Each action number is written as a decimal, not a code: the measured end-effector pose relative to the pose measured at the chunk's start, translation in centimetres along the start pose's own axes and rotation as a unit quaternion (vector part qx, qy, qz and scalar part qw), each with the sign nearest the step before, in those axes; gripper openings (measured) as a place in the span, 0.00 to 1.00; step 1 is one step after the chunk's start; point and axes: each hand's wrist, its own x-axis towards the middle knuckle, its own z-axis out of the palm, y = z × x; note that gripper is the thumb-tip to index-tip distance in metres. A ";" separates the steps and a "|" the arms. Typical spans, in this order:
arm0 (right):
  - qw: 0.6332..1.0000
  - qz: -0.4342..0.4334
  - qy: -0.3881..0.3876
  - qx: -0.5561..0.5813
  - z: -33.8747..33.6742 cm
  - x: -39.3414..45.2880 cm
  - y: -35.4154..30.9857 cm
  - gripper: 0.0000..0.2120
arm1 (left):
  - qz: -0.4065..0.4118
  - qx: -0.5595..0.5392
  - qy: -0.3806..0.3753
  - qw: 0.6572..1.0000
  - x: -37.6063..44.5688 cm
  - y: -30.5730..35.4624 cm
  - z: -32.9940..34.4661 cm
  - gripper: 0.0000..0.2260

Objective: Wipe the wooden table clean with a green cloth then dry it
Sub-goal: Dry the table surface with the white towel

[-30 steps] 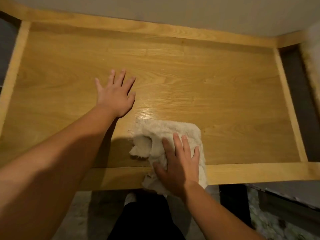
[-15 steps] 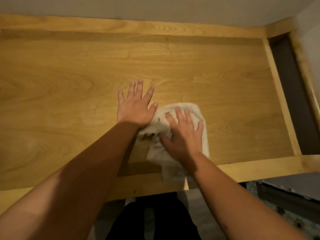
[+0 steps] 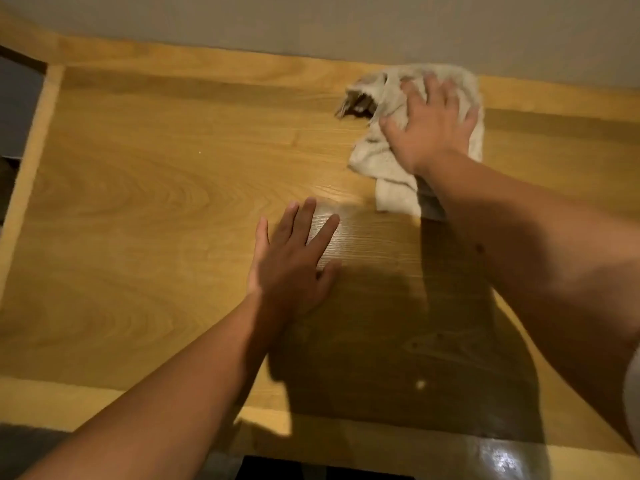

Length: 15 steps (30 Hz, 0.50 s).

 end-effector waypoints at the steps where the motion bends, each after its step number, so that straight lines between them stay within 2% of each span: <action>1: 1.000 0.000 0.003 -0.002 0.0 0.9 -0.1 0.37 | -0.003 -0.004 0.004 1.000 -0.3 -0.1 0.0 0.30; 4: 1.000 0.002 0.014 -0.002 0.0 2.2 -0.1 0.36 | -0.035 -0.020 0.015 0.999 0.3 1.0 -0.4 0.30; 7: 1.000 -0.005 0.026 -0.008 0.0 2.0 -0.2 0.35 | -0.105 -0.041 -0.004 0.994 3.5 4.1 -0.9 0.28; 12: 0.999 -0.017 0.026 -0.011 0.4 1.6 0.1 0.36 | -0.117 -0.055 0.035 0.991 5.0 5.6 0.0 0.25; 15: 1.000 -0.030 0.007 -0.006 0.6 -1.6 0.1 0.36 | -0.131 -0.027 0.033 0.990 5.1 5.6 0.5 0.28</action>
